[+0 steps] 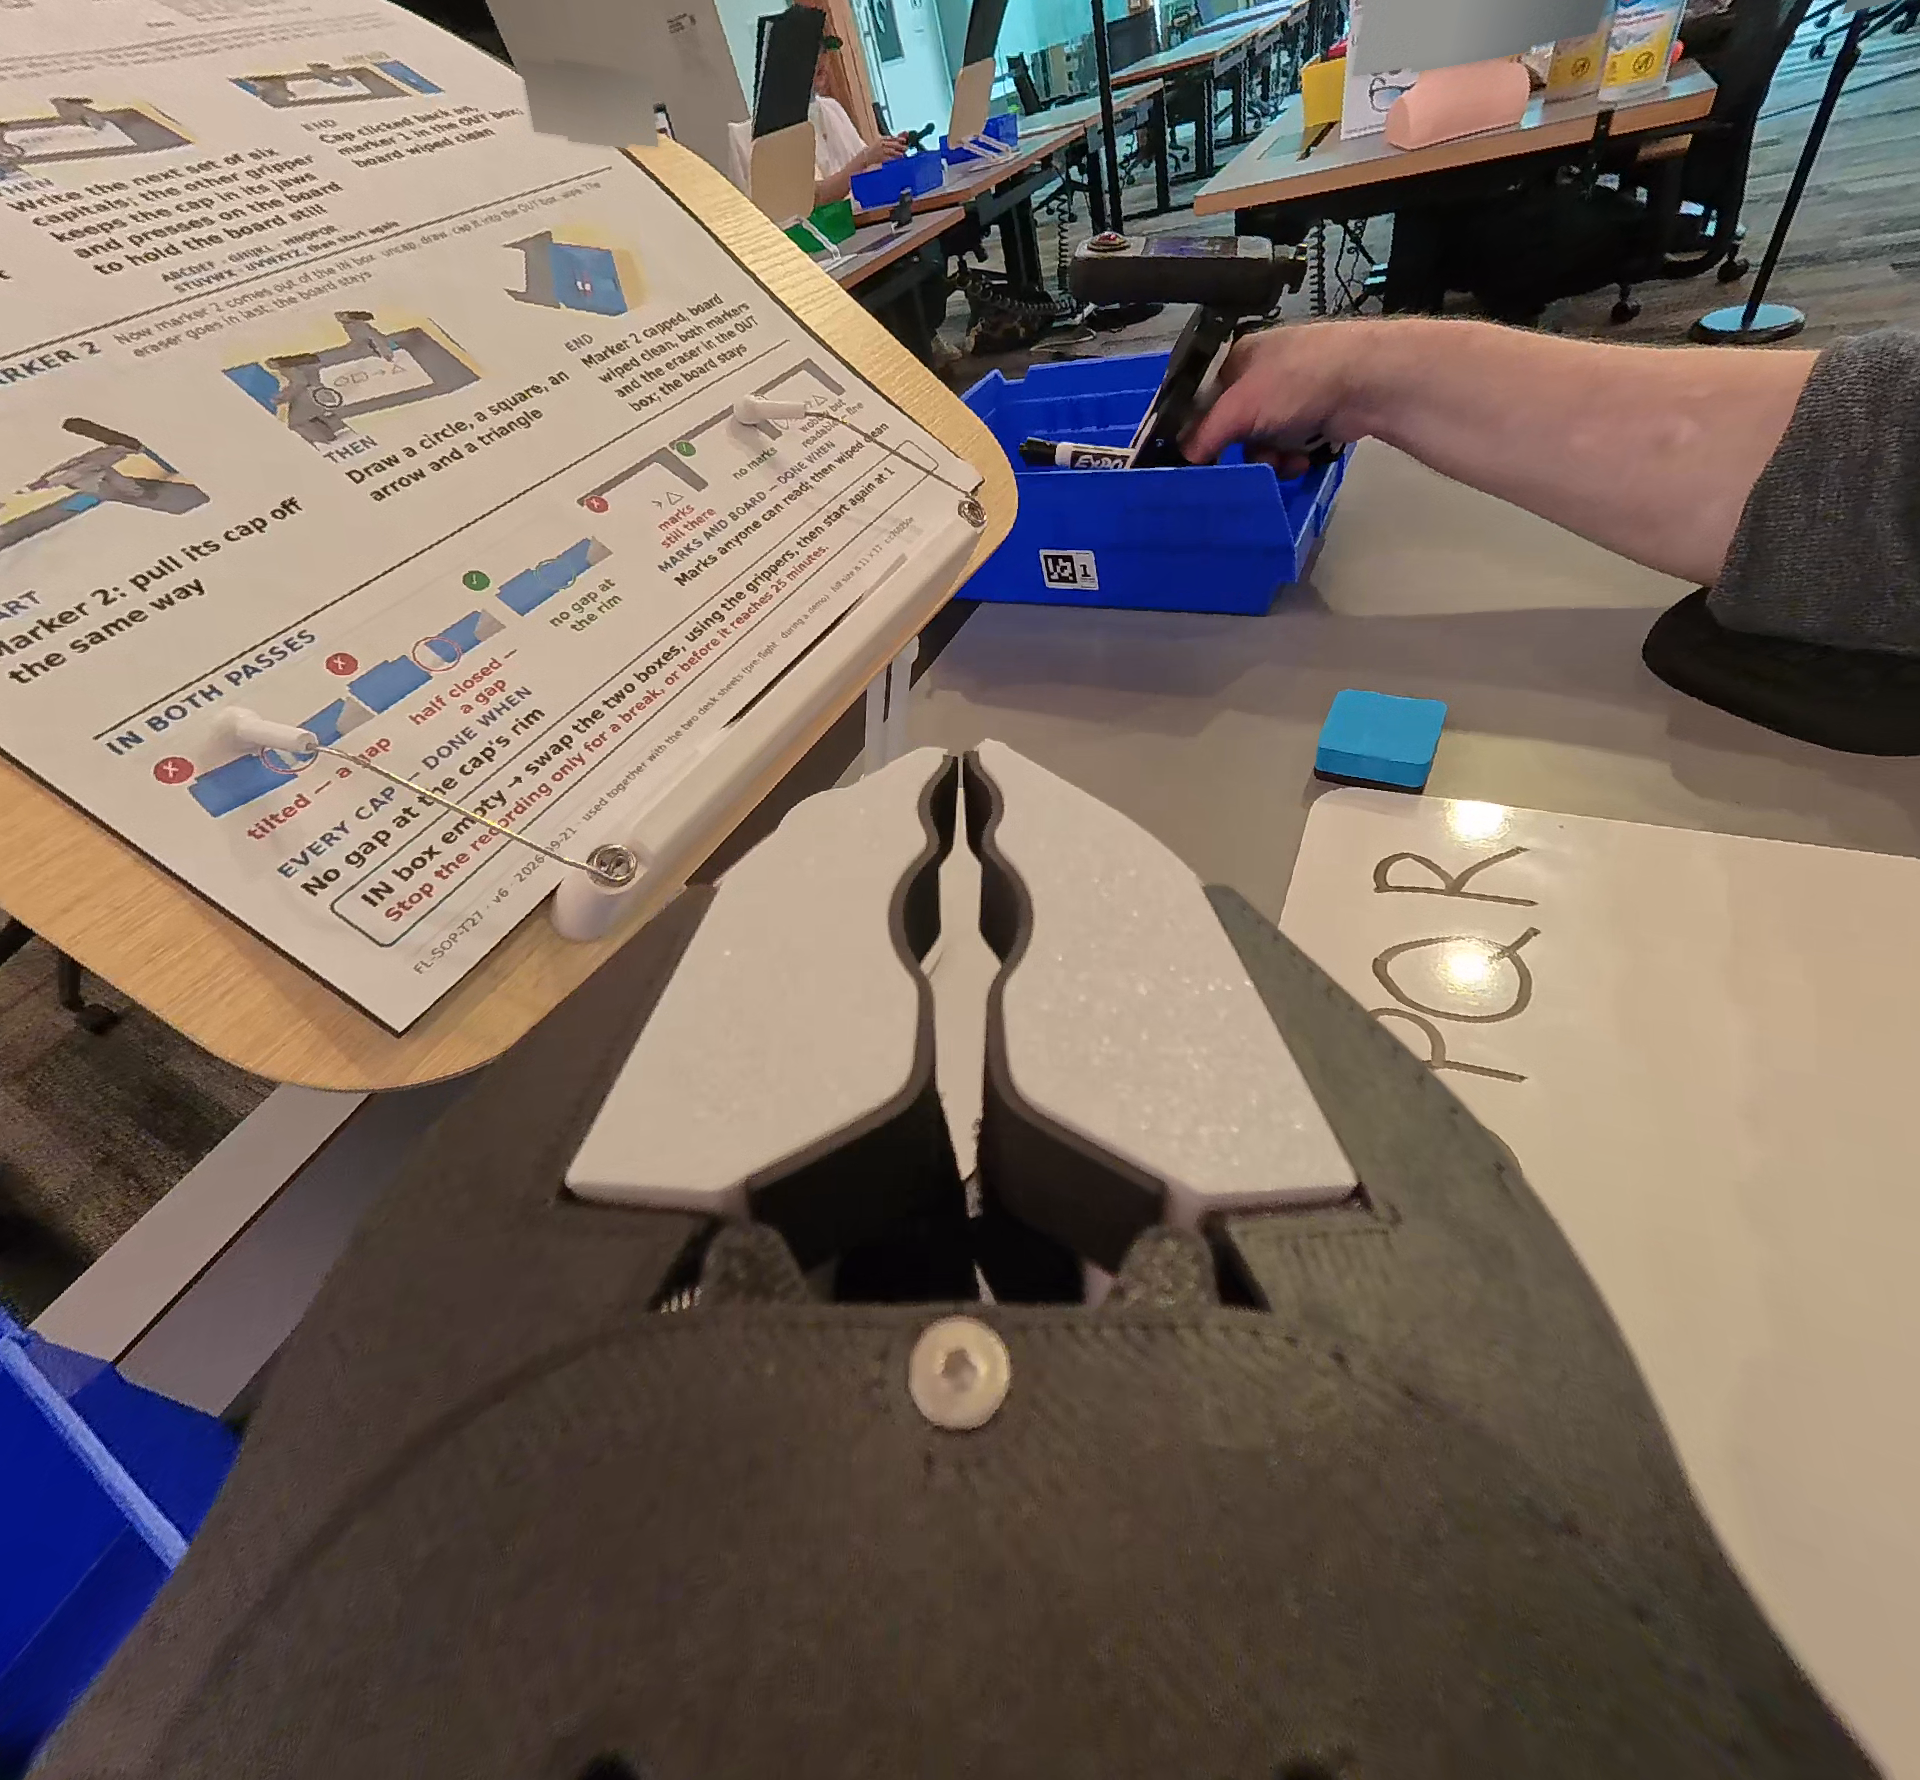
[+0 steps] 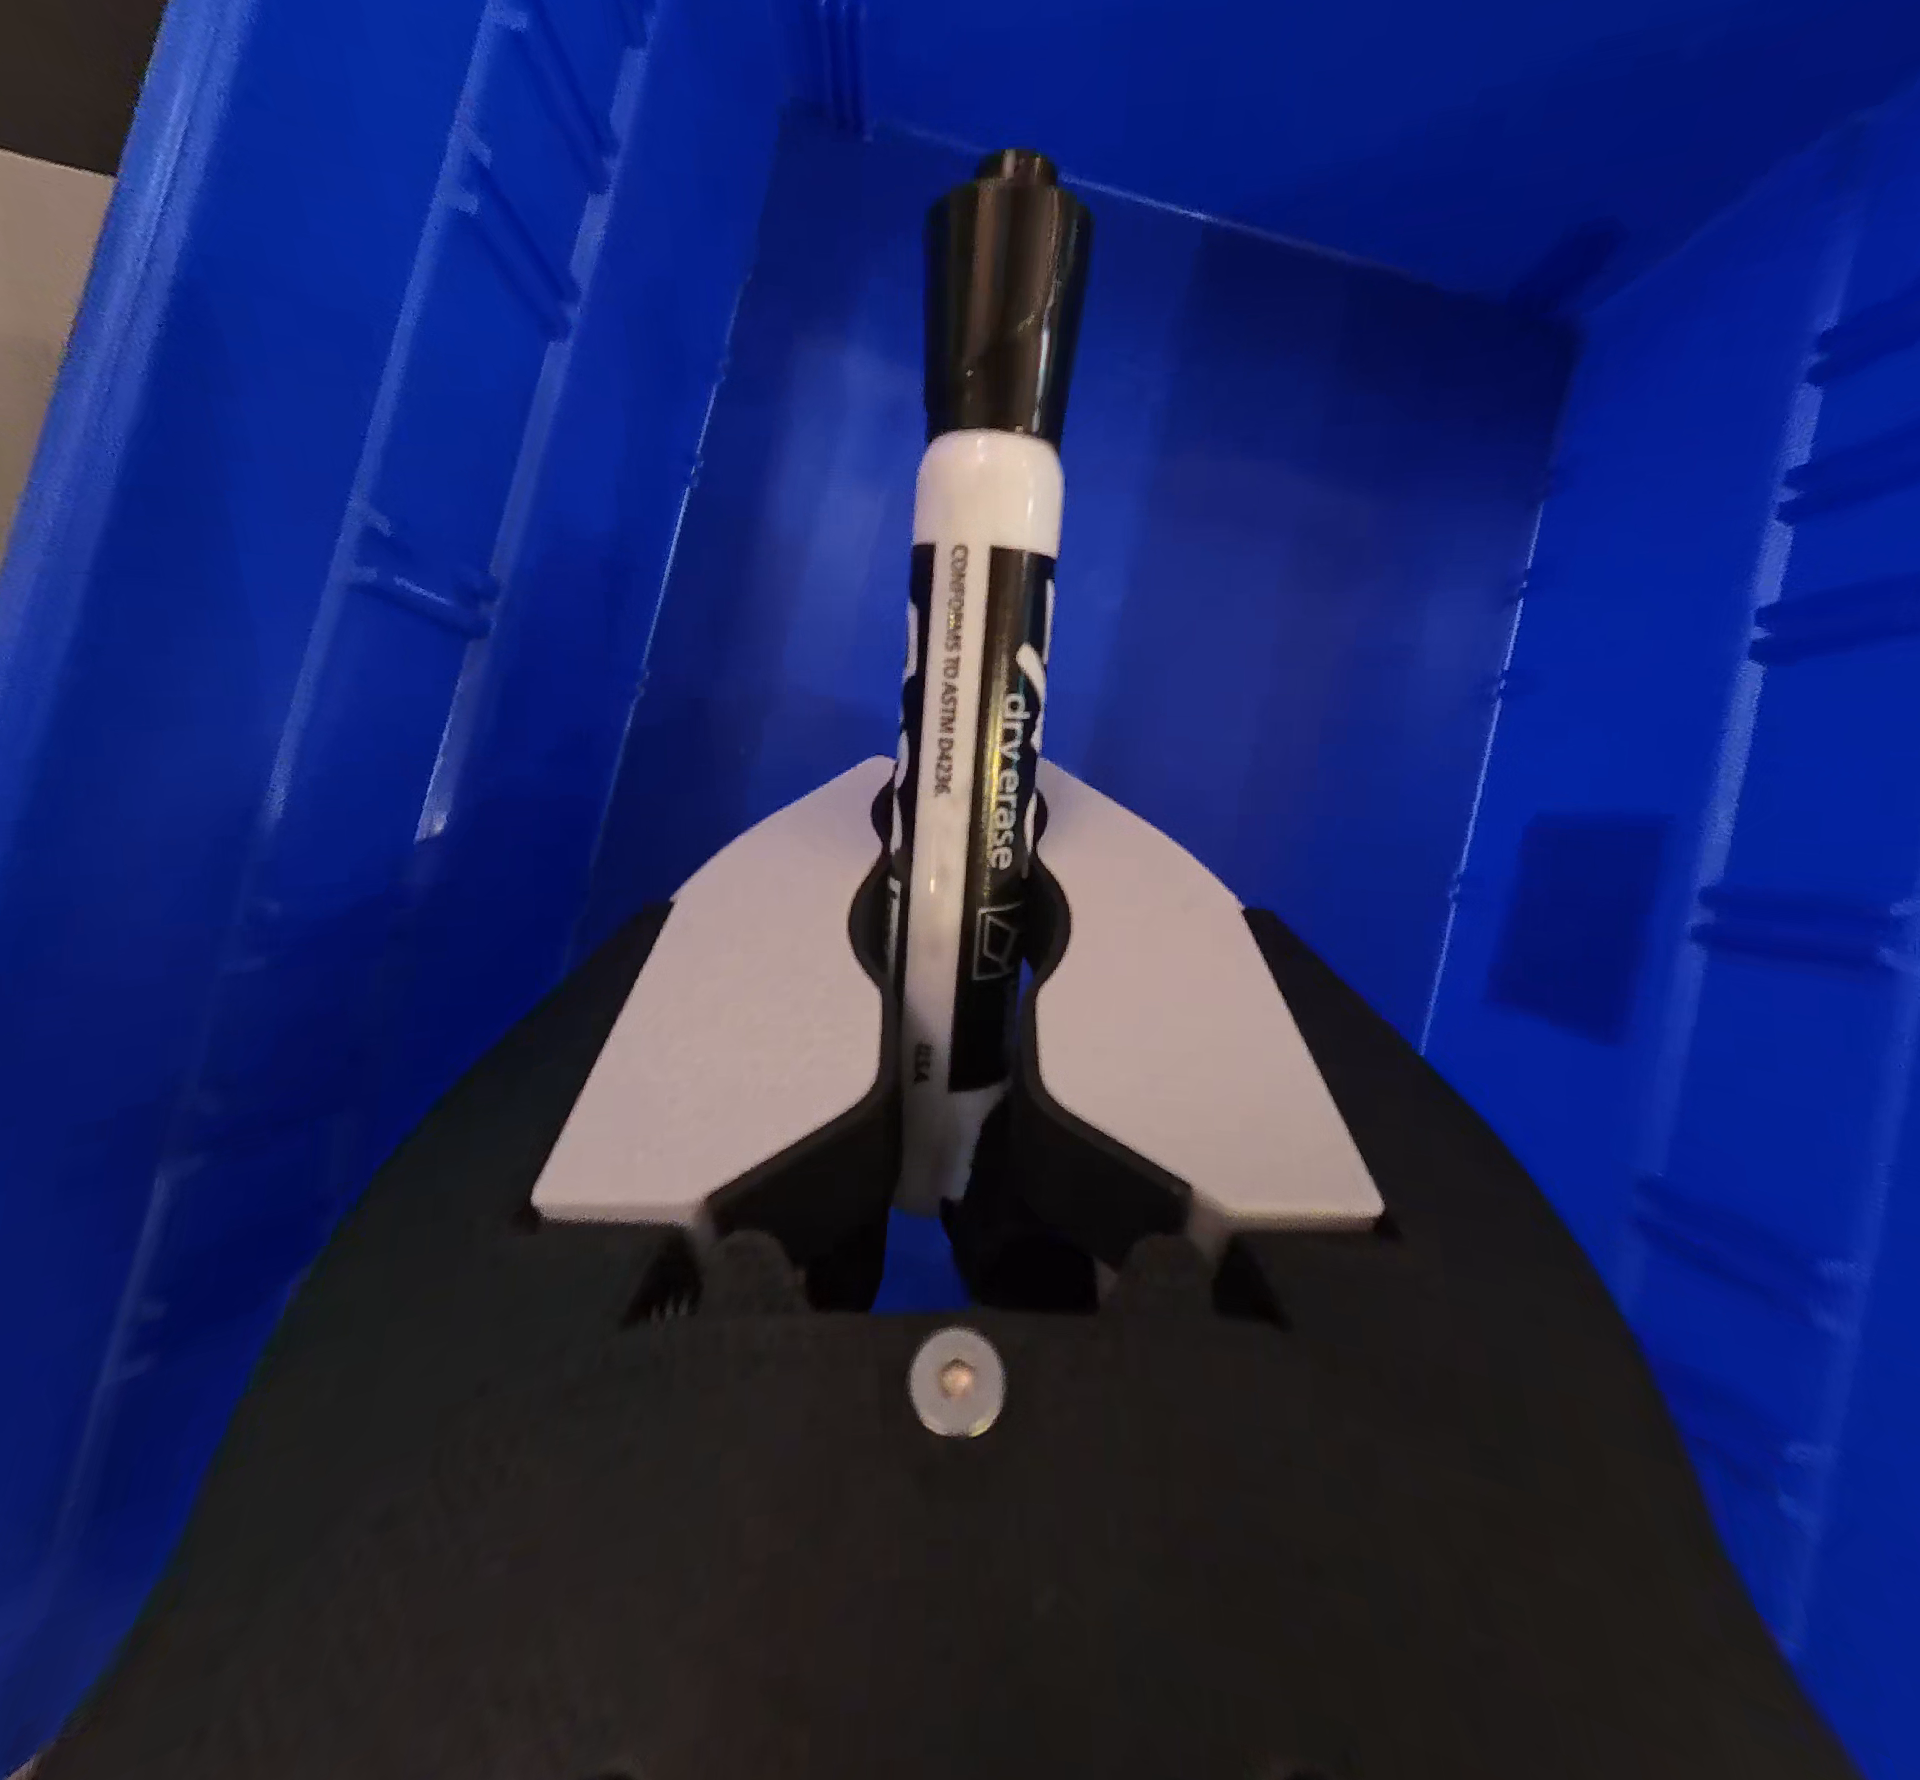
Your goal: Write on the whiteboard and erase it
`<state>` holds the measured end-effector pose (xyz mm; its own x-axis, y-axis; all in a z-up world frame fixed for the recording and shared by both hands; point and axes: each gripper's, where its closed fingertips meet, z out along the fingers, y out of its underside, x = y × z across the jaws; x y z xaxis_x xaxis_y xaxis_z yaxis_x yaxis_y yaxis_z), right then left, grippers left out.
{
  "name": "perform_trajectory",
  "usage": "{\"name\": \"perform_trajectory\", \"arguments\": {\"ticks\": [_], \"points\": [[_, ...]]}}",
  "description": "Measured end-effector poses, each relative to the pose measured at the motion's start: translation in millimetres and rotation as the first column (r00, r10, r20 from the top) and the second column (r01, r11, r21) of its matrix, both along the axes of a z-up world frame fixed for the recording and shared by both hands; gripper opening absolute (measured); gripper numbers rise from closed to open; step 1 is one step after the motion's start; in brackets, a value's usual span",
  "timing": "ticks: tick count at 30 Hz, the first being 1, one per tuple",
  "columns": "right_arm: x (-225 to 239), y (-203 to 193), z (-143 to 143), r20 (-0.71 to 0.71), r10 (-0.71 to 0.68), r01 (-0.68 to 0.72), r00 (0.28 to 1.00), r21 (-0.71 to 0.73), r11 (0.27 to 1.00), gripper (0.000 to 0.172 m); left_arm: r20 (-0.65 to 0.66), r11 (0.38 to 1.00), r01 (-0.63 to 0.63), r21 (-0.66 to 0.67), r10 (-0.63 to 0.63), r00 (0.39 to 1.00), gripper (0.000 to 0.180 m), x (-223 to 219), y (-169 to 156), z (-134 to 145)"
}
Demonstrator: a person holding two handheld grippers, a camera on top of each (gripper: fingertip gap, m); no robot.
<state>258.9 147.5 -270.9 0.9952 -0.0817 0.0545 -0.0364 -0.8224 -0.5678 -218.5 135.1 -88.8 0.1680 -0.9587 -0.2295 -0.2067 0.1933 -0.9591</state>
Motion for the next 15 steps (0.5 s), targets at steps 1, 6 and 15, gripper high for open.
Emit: {"name": "perform_trajectory", "arguments": {"ticks": [1,6,15], "points": [[0.2,0.2,0.2,-0.001,-0.002,0.002,1.000,0.002,1.000,0.019,0.000,1.000,0.000,0.000,0.000,1.000,0.002,0.0,0.1,0.0],[0.8,1.7,0.8,0.001,-0.008,0.008,1.000,0.011,1.000,0.026,-0.003,1.000,0.002,-0.005,-0.002,1.000,0.002,0.7,-0.3,-1.1],[-0.4,4.7,10.5,0.000,-0.010,0.010,1.000,0.051,0.999,0.039,-0.006,1.000,0.006,-0.004,-0.006,1.000,0.002,1.0,-1.4,-1.3]]}}
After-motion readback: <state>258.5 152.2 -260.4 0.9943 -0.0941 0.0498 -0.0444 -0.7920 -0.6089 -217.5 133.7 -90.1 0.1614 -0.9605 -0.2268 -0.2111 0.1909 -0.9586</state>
